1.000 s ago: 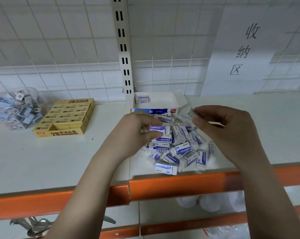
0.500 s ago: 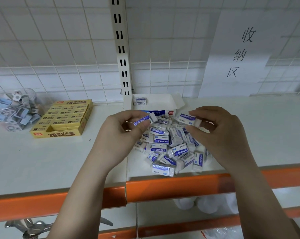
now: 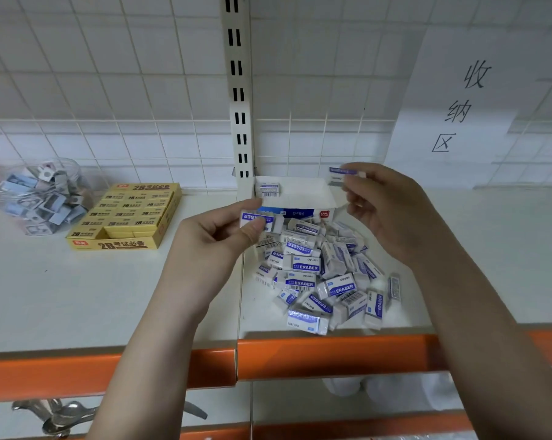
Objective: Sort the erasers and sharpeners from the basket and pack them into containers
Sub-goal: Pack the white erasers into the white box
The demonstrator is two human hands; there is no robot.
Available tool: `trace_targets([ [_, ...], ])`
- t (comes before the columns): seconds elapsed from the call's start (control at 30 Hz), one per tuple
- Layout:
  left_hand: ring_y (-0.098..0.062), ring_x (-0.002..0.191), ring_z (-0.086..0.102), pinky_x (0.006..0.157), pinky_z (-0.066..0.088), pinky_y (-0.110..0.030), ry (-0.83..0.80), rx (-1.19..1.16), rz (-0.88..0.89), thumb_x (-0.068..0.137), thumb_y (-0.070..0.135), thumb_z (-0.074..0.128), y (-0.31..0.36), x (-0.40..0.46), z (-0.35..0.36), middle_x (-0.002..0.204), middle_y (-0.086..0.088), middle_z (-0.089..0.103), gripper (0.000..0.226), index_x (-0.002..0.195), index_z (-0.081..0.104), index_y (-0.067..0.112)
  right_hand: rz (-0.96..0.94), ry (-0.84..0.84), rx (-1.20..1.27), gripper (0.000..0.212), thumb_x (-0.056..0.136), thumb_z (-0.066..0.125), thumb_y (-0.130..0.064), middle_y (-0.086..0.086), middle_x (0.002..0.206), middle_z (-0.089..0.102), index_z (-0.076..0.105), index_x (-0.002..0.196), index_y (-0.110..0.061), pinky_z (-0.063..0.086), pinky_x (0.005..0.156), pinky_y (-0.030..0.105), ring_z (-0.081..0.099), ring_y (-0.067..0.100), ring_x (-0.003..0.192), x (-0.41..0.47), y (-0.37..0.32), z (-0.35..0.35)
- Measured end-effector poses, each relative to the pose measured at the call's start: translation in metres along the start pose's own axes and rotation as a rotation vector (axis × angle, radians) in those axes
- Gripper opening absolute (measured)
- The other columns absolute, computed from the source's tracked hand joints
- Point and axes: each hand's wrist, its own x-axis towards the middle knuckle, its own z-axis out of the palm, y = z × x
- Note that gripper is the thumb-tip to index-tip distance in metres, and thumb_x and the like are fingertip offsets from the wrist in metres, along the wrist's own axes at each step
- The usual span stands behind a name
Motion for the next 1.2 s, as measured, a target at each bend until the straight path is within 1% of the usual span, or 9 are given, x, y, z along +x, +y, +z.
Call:
trace_targets([
  [0.07, -0.001, 0.077, 0.066, 0.086, 0.051, -0.019, 0.007, -0.042, -0.049, 0.086, 0.006, 0.06, -0.002, 0.003, -0.002, 0.08, 0.009, 0.072, 0.023, 0.105, 0.068, 0.016, 0.05, -0.023, 0.032, 0.013, 0.089, 0.059, -0.002, 0.002, 0.076, 0.06, 0.067, 0.083, -0.011, 0.05, 0.067, 0.016, 0.055, 0.009, 0.071, 0.015, -0.004, 0.006],
  [0.17, -0.001, 0.076, 0.067, 0.081, 0.053, -0.015, 0.013, -0.146, -0.115, 0.089, 0.001, 0.054, 0.0, 0.004, -0.003, 0.078, 0.018, 0.072, 0.027, 0.115, 0.063, 0.003, 0.14, -0.051, 0.144, 0.012, 0.087, 0.06, 0.001, 0.0, 0.07, 0.062, 0.065, 0.079, -0.006, 0.05, 0.063, 0.014, 0.056, 0.008, 0.068, 0.027, -0.007, 0.012],
  [0.3, -0.009, 0.073, 0.068, 0.077, 0.053, -0.016, 0.047, -0.201, -0.113, 0.089, -0.002, 0.053, 0.005, 0.003, -0.008, 0.072, 0.001, 0.061, 0.029, 0.105, 0.067, 0.017, 0.194, -0.162, 0.188, 0.009, 0.089, 0.058, -0.005, 0.002, 0.076, 0.059, 0.067, 0.093, -0.004, 0.051, 0.062, 0.016, 0.057, 0.007, 0.065, 0.025, -0.002, 0.017],
  [0.47, -0.009, 0.074, 0.068, 0.079, 0.053, -0.017, 0.06, -0.167, -0.086, 0.088, -0.002, 0.054, 0.007, 0.001, -0.013, 0.085, -0.01, 0.063, 0.027, 0.097, 0.069, 0.018, 0.139, -0.261, 0.095, 0.016, 0.092, 0.053, -0.011, 0.006, 0.093, 0.071, 0.066, 0.1, -0.007, 0.054, 0.069, 0.02, 0.069, 0.012, 0.083, 0.02, 0.008, 0.02],
  [0.67, -0.007, 0.072, 0.068, 0.077, 0.053, -0.015, 0.053, -0.148, -0.085, 0.088, -0.002, 0.053, 0.01, 0.0, -0.017, 0.067, 0.005, 0.067, 0.026, 0.096, 0.068, 0.018, 0.156, -0.315, 0.13, 0.019, 0.098, 0.044, -0.008, 0.008, 0.09, 0.071, 0.063, 0.1, -0.006, 0.058, 0.07, 0.025, 0.071, 0.021, 0.085, 0.024, 0.002, 0.024],
  [0.87, -0.009, 0.075, 0.068, 0.075, 0.053, -0.014, 0.029, -0.133, -0.098, 0.088, -0.002, 0.054, 0.011, 0.0, -0.02, 0.073, 0.003, 0.071, 0.027, 0.095, 0.069, 0.019, 0.113, -0.271, -0.393, 0.029, 0.098, 0.046, -0.008, 0.006, 0.09, 0.06, 0.053, 0.125, -0.015, 0.049, 0.06, 0.021, 0.058, 0.014, 0.076, 0.07, 0.0, 0.023],
  [1.0, -0.009, 0.075, 0.069, 0.077, 0.053, -0.015, 0.038, -0.129, -0.108, 0.088, -0.001, 0.054, 0.009, 0.001, -0.021, 0.074, 0.004, 0.071, 0.027, 0.095, 0.069, 0.021, 0.11, -0.243, -0.636, 0.024, 0.095, 0.053, -0.01, 0.006, 0.09, 0.064, 0.049, 0.118, -0.013, 0.055, 0.062, 0.024, 0.064, 0.014, 0.073, 0.1, 0.011, 0.02],
  [1.1, -0.009, 0.076, 0.069, 0.078, 0.053, -0.015, 0.038, -0.126, -0.116, 0.088, -0.001, 0.055, 0.009, 0.003, -0.021, 0.071, 0.006, 0.07, 0.027, 0.095, 0.069, 0.021, 0.069, -0.308, -0.808, 0.019, 0.093, 0.055, -0.005, 0.014, 0.096, 0.064, 0.057, 0.111, -0.01, 0.056, 0.073, 0.033, 0.064, 0.023, 0.075, 0.115, 0.019, 0.02],
  [1.2, -0.01, 0.077, 0.069, 0.077, 0.053, -0.015, 0.042, -0.129, -0.121, 0.088, -0.001, 0.055, 0.008, 0.006, -0.022, 0.072, 0.005, 0.07, 0.027, 0.096, 0.069, 0.02, 0.042, -0.343, -0.929, 0.034, 0.092, 0.05, 0.0, 0.009, 0.092, 0.063, 0.06, 0.122, -0.01, 0.053, 0.086, 0.038, 0.061, 0.019, 0.07, 0.126, 0.023, 0.023],
])
